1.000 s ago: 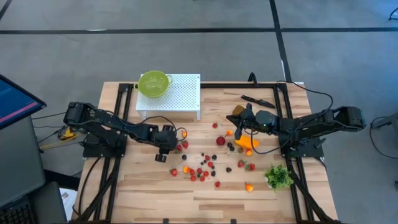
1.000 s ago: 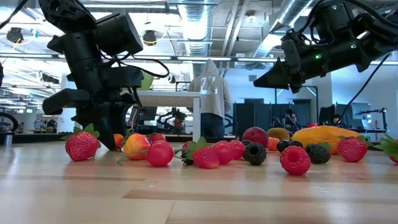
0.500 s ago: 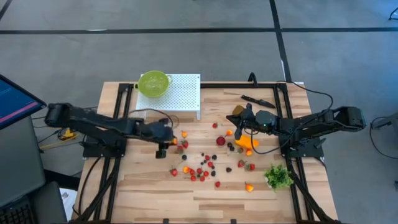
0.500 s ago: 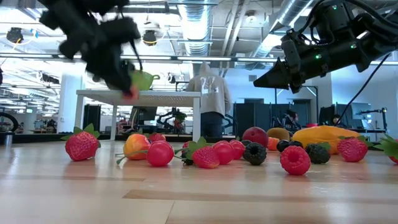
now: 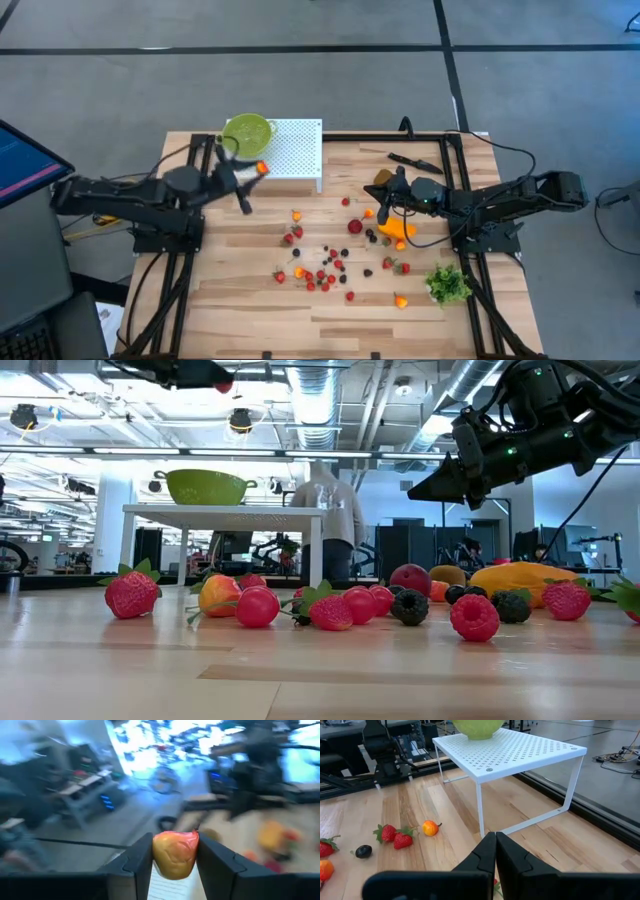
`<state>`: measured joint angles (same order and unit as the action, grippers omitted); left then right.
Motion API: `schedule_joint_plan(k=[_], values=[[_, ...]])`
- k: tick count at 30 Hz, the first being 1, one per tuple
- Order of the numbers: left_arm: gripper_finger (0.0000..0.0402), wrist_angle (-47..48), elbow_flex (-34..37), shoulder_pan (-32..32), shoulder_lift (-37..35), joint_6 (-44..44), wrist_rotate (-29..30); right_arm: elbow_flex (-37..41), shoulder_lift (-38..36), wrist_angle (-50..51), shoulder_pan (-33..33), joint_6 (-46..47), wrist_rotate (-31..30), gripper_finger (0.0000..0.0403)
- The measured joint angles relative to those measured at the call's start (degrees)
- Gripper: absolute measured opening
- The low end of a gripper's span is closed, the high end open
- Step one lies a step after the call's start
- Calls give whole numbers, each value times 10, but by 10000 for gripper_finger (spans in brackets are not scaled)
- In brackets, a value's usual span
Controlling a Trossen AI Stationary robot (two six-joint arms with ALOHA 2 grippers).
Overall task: Pick & Place Fruit
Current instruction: Put the peach into the green strainer bowl on the shelf
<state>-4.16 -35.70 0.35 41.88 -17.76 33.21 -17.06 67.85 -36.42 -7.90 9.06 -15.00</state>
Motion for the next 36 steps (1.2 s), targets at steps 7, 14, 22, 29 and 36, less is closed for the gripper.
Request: schedule_joint_plan(k=[7,14,22,29,36], values=[[128,-29,0,-100,5,-17,40,0,0,0,0,0,0,6],[128,-28,0,-208,48,-12,41,0,0,0,0,0,0,6],[129,-27,0,-267,108,-11,41,0,0,0,0,0,0,6],[129,-27,0,-276,143,-11,41,0,0,0,0,0,0,6],[129,-6,0,-286,149,-11,41,0,0,0,0,0,0,6]])
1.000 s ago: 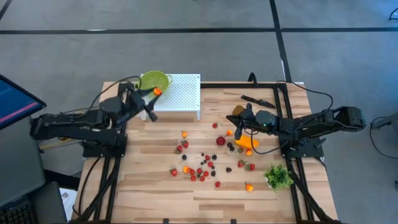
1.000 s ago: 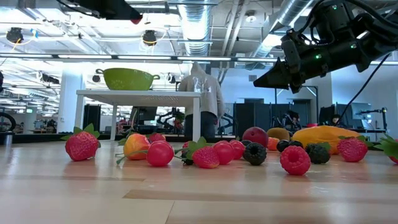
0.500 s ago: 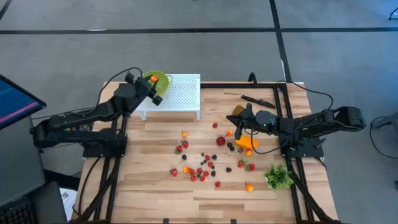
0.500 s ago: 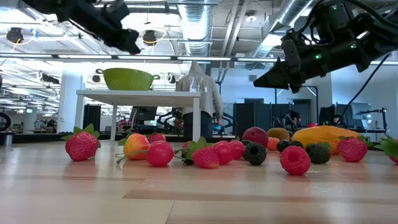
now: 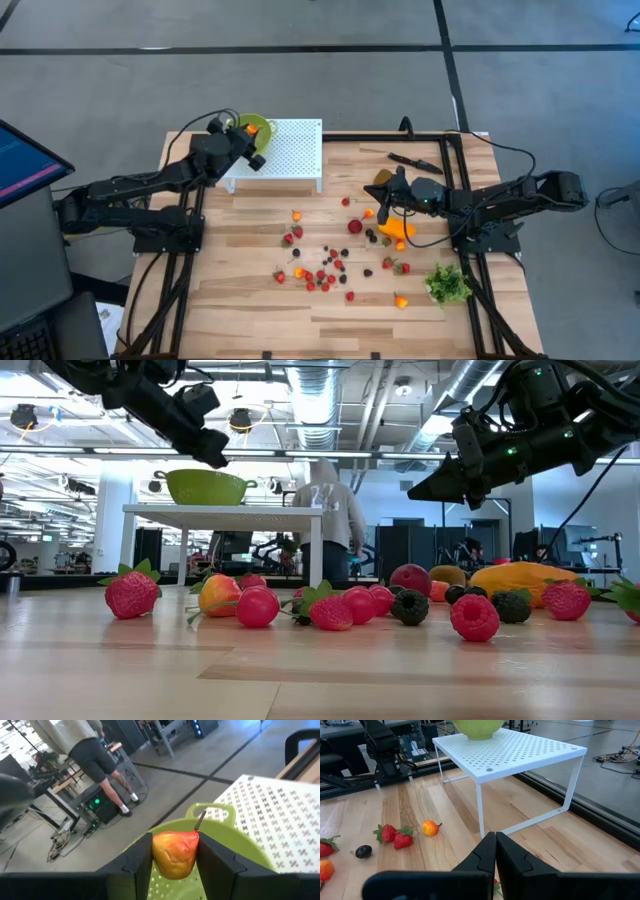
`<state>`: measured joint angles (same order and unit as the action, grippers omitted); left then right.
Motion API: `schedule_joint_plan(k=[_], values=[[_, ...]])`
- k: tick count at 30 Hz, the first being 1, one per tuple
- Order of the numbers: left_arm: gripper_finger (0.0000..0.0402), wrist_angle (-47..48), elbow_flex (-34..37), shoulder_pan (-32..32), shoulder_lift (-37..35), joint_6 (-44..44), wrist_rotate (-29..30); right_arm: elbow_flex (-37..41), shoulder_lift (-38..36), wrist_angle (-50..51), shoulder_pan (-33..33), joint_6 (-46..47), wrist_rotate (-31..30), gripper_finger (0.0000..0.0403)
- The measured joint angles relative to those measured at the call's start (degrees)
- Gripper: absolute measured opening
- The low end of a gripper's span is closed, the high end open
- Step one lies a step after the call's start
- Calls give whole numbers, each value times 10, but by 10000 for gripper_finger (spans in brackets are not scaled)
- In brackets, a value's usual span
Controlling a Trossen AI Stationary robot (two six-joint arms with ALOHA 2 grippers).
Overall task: Pick & Place Fruit
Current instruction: Put the peach into the green strainer bowl on the shelf, then put the strawberry into the green strainer bowl
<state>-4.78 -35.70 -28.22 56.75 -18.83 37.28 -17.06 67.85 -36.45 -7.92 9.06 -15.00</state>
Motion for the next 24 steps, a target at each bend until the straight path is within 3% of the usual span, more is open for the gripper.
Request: schedule_joint_plan(k=[10,24], values=[[137,14,0,-4,0,0,0,0,0,0,0,0,0,6],[199,16,0,-4,0,-3,0,0,0,0,0,0,0,6]])
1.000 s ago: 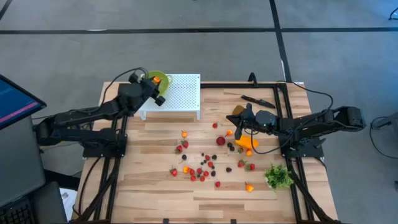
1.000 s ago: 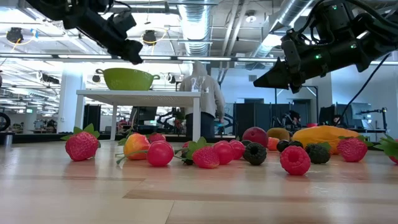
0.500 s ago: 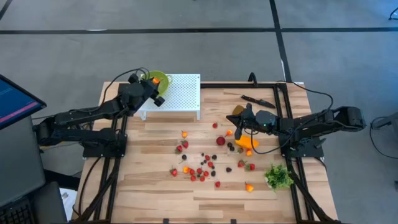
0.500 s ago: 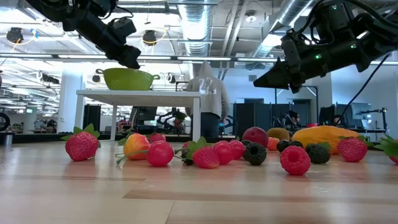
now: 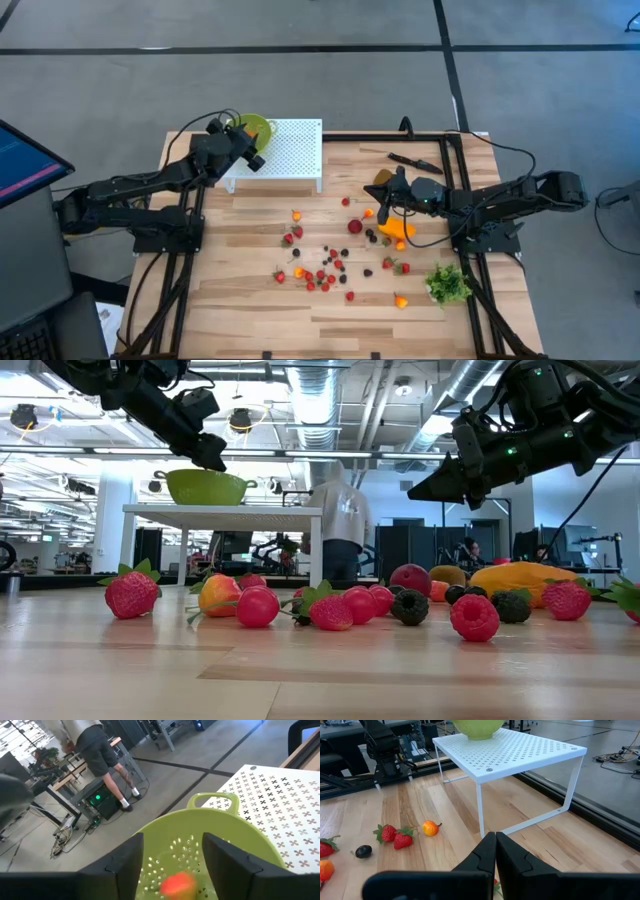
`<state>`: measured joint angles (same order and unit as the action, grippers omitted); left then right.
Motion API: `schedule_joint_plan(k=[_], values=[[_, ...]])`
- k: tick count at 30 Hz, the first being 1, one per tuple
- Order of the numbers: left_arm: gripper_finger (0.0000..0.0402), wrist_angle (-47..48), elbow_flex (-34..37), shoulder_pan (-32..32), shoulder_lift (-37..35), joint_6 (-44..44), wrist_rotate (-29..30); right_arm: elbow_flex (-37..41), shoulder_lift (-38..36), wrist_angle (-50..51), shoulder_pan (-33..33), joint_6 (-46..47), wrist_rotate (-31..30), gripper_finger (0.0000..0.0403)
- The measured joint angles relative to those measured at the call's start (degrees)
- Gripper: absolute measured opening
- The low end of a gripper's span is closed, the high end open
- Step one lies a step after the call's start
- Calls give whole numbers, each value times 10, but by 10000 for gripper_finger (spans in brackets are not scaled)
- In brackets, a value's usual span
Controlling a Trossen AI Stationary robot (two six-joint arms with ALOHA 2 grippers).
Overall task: Pick & Place Fruit
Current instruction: Put the strawberry into the green strainer bowl
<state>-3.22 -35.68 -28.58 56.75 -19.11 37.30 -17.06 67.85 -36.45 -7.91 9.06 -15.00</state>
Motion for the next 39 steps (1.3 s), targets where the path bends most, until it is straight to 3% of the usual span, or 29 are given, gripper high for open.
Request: schedule_joint_plan(k=[10,19,31,39], values=[[197,-4,0,44,-39,-1,0,0,0,0,0,0,0,6],[191,-8,0,174,-106,29,-6,0,0,0,0,0,0,6],[187,5,0,357,-78,63,-242,0,0,0,0,0,0,6],[187,24,11,445,15,63,-319,0,0,0,0,0,0,6]])
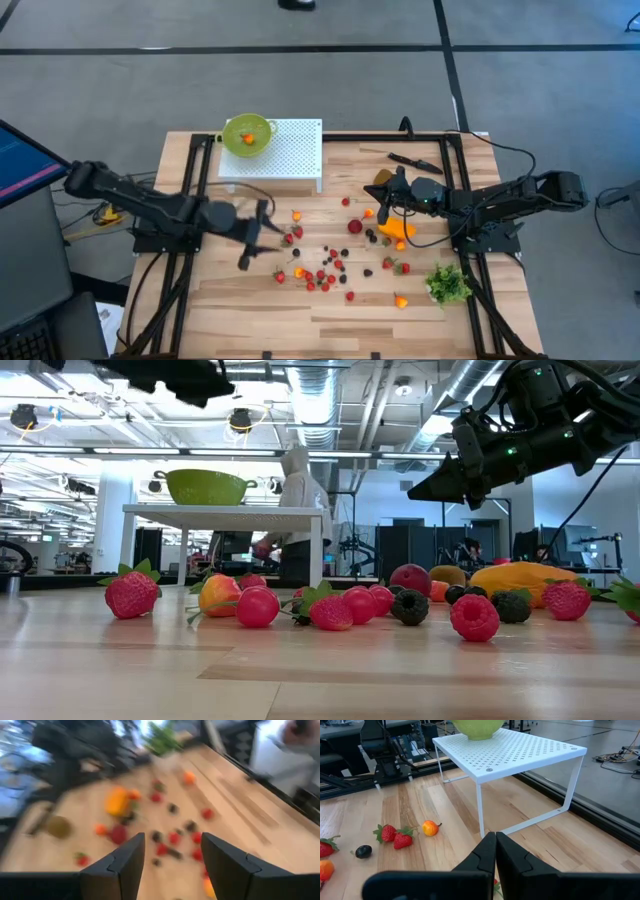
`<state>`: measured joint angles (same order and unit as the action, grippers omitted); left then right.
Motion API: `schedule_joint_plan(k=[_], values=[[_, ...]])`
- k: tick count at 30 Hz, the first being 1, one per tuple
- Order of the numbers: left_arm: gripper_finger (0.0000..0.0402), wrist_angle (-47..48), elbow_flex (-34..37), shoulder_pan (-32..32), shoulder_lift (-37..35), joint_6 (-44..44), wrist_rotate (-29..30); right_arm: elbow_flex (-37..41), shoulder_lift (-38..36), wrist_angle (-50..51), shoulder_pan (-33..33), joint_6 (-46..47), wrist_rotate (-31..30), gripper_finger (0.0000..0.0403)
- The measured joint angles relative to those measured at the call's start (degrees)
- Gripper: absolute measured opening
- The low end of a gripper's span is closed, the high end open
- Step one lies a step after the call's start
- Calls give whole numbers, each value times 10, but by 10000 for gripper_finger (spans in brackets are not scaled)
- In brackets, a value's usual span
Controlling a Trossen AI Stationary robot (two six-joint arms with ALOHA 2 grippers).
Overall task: Pick & Place Fruit
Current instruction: Put the strawberry into the green strainer bowl
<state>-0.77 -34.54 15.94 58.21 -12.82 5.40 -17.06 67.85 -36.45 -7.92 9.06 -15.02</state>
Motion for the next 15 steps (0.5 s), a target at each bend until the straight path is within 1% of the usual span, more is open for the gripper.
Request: schedule_joint_plan(k=[3,7,15], values=[[187,0,1,24,41,0,-12,0,0,0,0,0,0,6],[186,-2,2,45,92,-2,-13,0,0,0,0,0,0,6],[186,-6,2,54,164,-2,-12,0,0,0,0,0,0,6]])
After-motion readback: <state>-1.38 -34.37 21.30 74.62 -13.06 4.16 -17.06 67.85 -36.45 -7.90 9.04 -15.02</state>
